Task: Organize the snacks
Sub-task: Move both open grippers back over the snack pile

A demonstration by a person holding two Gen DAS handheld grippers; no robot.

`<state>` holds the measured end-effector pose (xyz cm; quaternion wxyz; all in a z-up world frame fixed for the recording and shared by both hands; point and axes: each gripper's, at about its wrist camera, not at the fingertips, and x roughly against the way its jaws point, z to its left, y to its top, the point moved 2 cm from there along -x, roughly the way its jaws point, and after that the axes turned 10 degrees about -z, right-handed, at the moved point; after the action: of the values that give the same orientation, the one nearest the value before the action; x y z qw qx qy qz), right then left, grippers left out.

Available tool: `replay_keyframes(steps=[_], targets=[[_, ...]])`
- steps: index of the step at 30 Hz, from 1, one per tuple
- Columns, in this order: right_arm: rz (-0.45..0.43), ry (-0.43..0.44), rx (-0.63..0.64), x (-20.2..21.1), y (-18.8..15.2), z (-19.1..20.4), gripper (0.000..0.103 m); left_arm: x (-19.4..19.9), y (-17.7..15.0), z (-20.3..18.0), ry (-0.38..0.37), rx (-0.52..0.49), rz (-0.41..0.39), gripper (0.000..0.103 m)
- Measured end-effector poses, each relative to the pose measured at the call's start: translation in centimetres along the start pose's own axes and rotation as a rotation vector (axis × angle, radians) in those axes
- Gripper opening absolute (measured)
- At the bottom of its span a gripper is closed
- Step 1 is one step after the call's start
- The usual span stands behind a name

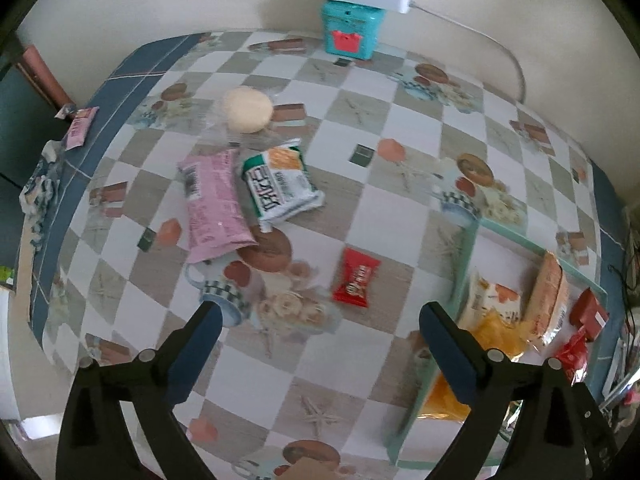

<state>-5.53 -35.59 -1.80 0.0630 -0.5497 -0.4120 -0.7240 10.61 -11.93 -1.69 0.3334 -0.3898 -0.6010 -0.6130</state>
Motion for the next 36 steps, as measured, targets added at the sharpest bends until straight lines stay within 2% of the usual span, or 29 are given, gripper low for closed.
replay_keyframes(steps=[11,18,21,36], targets=[[-0.006,0.009,0.026,0.3,-0.3,2.2,0.103,0.7,1.2,2.7,0.033,0.029,-0.032,0.099],[-0.007,0.030,0.069,0.5,-0.9,5.4,0.103,1.5,2.5,6.3,0.150,0.009,-0.092,0.099],[-0.004,0.037,0.091,0.5,-1.4,6.9,0.103,1.5,2.9,8.5,0.182,0.031,-0.096,0.099],[0.013,0.115,0.227,0.5,-4.6,15.9,0.103,1.5,4.0,16.5,0.245,0.171,-0.106,0.099]])
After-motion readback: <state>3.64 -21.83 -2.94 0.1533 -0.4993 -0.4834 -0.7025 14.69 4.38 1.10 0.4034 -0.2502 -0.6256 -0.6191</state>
